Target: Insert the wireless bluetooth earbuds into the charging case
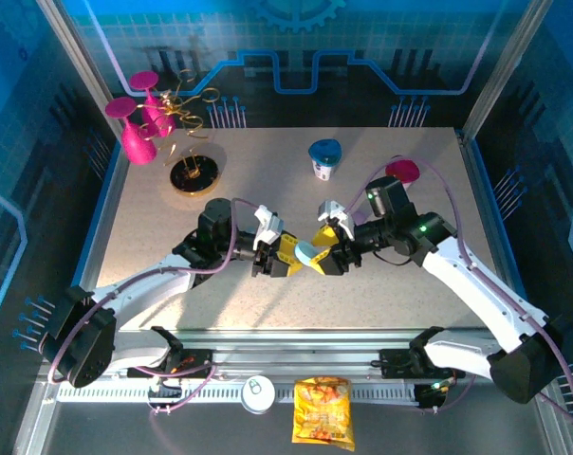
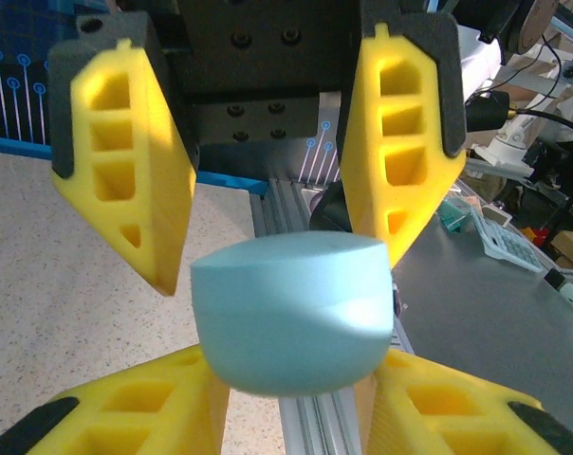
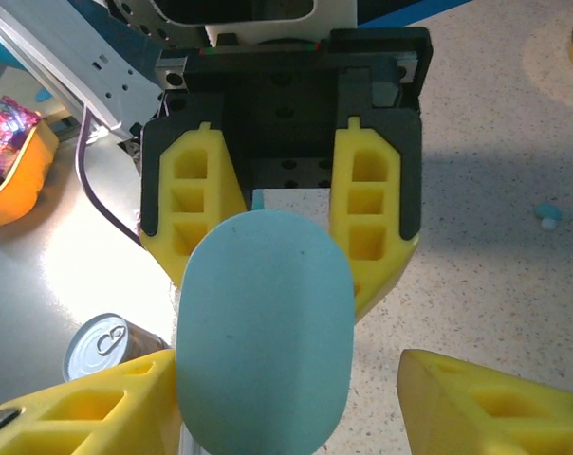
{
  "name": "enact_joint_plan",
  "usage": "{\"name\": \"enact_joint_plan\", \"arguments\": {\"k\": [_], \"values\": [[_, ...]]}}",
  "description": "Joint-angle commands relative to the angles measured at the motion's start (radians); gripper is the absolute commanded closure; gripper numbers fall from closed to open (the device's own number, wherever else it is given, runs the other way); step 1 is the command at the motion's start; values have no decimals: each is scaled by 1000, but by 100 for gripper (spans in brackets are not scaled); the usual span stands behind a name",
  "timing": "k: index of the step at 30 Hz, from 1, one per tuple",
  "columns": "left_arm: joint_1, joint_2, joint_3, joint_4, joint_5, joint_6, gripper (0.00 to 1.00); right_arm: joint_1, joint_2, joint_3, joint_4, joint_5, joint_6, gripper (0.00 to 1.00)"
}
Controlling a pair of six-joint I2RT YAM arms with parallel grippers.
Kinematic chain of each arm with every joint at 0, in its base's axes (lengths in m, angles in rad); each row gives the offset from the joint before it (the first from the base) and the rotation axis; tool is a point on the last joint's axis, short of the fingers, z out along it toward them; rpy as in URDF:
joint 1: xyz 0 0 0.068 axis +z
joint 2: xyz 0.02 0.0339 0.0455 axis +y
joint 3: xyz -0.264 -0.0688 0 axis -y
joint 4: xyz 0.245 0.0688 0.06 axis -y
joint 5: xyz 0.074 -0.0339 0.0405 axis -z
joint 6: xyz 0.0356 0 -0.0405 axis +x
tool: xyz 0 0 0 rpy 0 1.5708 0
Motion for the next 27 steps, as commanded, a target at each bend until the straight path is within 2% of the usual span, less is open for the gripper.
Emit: {"name": "enact_joint_plan", "arguments": {"k": [1, 7, 13, 16, 19, 23, 27], "values": [[-13, -23, 2, 95, 39, -35, 60, 0, 23, -13, 53, -10, 21, 44], [-13, -14, -2, 164, 49, -85, 60, 8, 45, -11, 65, -7, 28, 51], [-13, -8, 0, 161, 50, -80, 60, 11, 47, -1, 65, -9, 32, 72], [-14, -6, -3, 159, 43, -72, 58, 10, 46, 4, 51, 1, 23, 74], [-11, -8, -12, 155, 29, -57, 51, 11, 39, 14, 23, 24, 3, 74], [-9, -25, -6, 69, 9, -3, 29, 12, 47, 51, -63, 83, -40, 76], [-10, -49, 44, -170, -20, 140, 26, 23, 72, 95, -175, 104, -100, 78]]}}
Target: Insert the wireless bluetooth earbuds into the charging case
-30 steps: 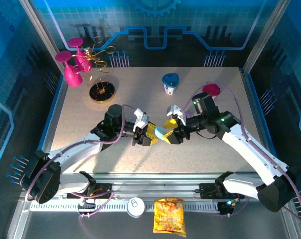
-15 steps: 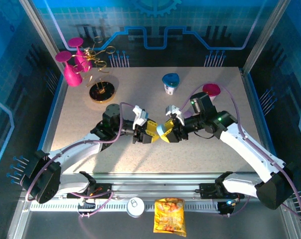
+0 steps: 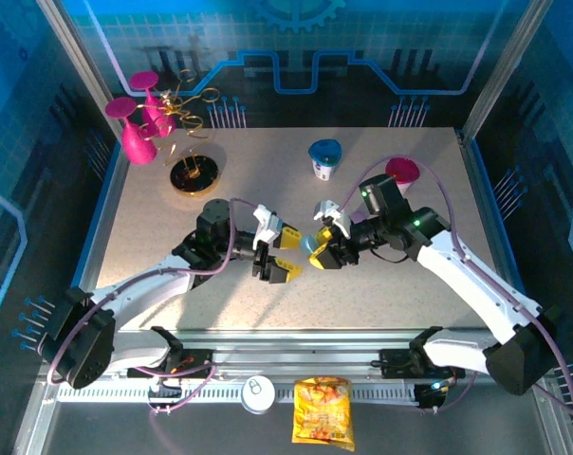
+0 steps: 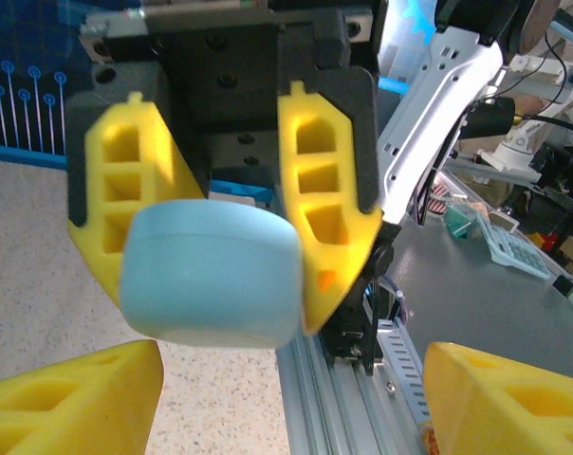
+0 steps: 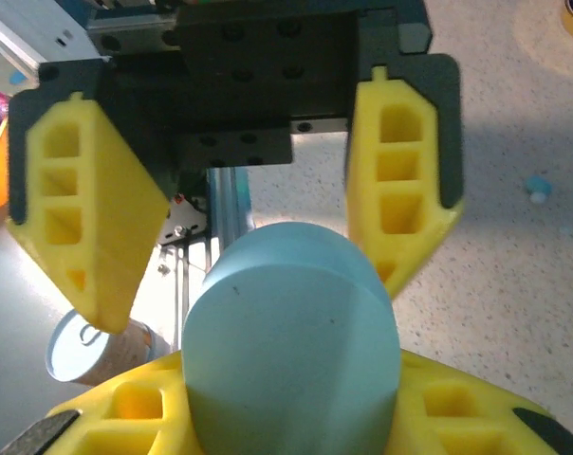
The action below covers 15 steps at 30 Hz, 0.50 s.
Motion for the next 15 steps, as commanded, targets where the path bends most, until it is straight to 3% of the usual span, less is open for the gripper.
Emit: {"name": "enact_joint_plan", "arguments": {"k": [1, 5, 15], "values": [[-11, -41, 60, -211, -8, 159, 26, 18, 19, 55, -123, 43, -73, 78], [-25, -42, 100, -340, -20, 231, 26, 43, 37, 88, -188, 47, -115, 79], [-33, -36, 104, -343, -27, 230, 28, 84, 81, 131, -251, 51, -151, 80]]}}
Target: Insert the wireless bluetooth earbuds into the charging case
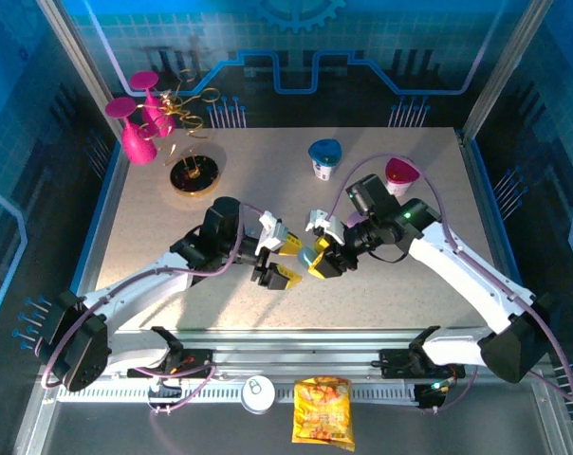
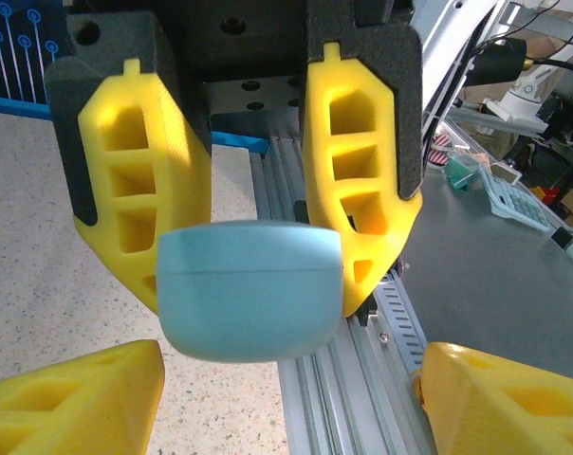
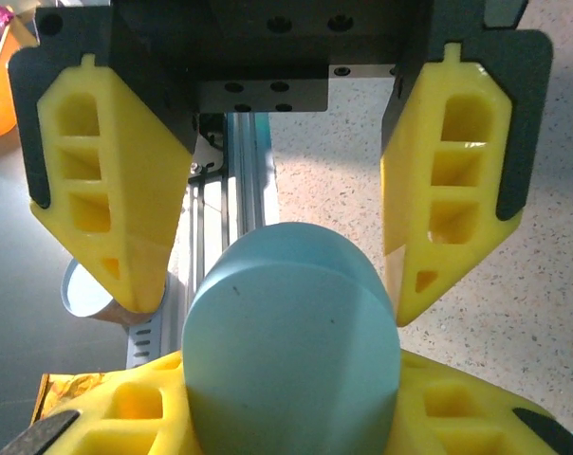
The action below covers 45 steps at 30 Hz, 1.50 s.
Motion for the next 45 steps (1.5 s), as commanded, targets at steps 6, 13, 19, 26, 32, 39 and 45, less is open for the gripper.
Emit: {"name": "enact_joint_plan", "arguments": {"k": [6, 13, 19, 26, 32, 39, 45], "values": [[-8, -24, 17, 3, -37, 16, 25, 30, 35, 51, -74, -16, -46, 80], [-9, -22, 16, 30, -32, -16, 29, 34, 46, 52, -78, 1, -45, 80], [-11, -6, 21, 48, -24, -47, 31, 40, 66, 54, -75, 14, -42, 80], [-14, 7, 32, 13, -22, -35, 37, 40, 54, 51, -47, 17, -32, 81], [-19, 23, 46, 8, -25, -36, 36, 42, 58, 48, -34, -3, -29, 81], [-19, 33, 51, 10, -30, -35, 50, 42, 58, 47, -31, 3, -28, 81], [-19, 30, 45, 4, -30, -13, 60, 40, 45, 41, -20, 23, -25, 79]]}}
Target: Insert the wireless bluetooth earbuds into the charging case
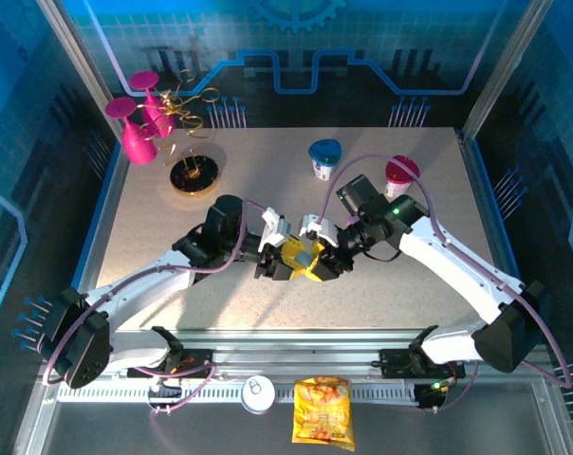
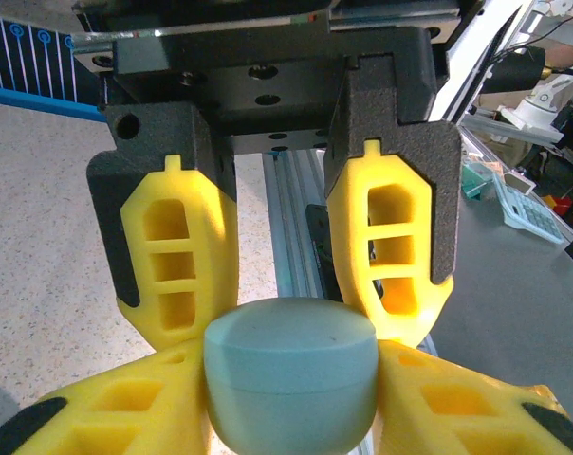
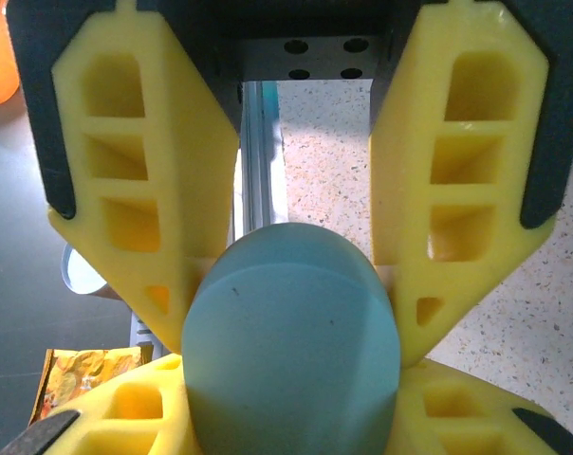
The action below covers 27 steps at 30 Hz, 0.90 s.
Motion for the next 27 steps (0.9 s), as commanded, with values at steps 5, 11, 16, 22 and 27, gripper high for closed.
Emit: {"name": "enact_joint_plan", "arguments": {"k": [5, 11, 16, 22, 27], "values": [[-4, 6, -3, 60, -20, 3, 69, -14, -48, -15, 63, -44, 13, 55], [30, -7, -87, 370, -35, -183, 70, -105, -159, -126, 239, -161, 87, 30], [31, -2, -127, 577, -70, -306, 70, -154, -278, -276, 563, -216, 271, 22], [30, 8, -148, 742, -104, -413, 70, -190, -336, -444, 968, -290, 527, 22], [31, 6, -146, 787, -100, -454, 70, -192, -317, -450, 989, -307, 547, 26]]}}
